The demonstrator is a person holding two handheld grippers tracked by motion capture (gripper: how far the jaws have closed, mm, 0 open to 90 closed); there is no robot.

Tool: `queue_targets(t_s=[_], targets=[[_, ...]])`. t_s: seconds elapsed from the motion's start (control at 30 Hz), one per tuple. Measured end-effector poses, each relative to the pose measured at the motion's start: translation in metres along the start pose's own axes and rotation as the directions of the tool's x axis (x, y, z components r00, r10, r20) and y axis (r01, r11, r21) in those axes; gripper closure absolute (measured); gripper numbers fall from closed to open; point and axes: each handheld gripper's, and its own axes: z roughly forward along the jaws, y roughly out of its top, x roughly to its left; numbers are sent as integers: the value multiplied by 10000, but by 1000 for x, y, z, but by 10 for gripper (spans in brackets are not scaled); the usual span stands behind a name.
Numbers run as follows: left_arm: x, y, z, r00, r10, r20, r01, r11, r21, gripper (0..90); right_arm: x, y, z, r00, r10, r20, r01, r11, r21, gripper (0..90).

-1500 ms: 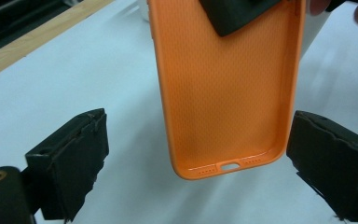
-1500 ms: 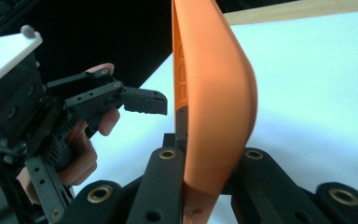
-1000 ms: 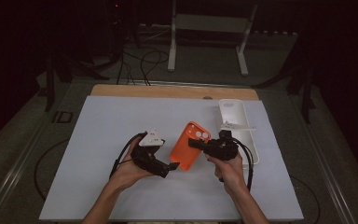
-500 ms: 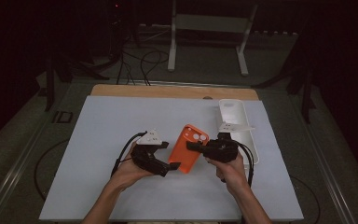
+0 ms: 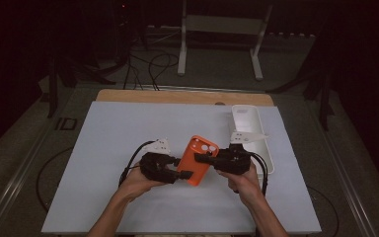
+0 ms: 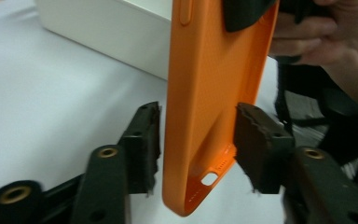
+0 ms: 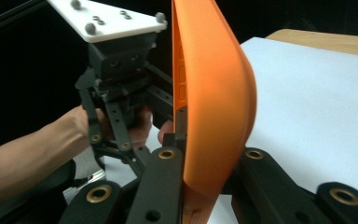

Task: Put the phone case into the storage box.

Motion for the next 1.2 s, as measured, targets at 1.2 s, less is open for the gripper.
queue_targets(t_s=[1.2], targets=[[-7,-3,0,9986,496,202,-487,9978,-442,855,3,-3,-4,9981,-412,457,392,9983,438,505]])
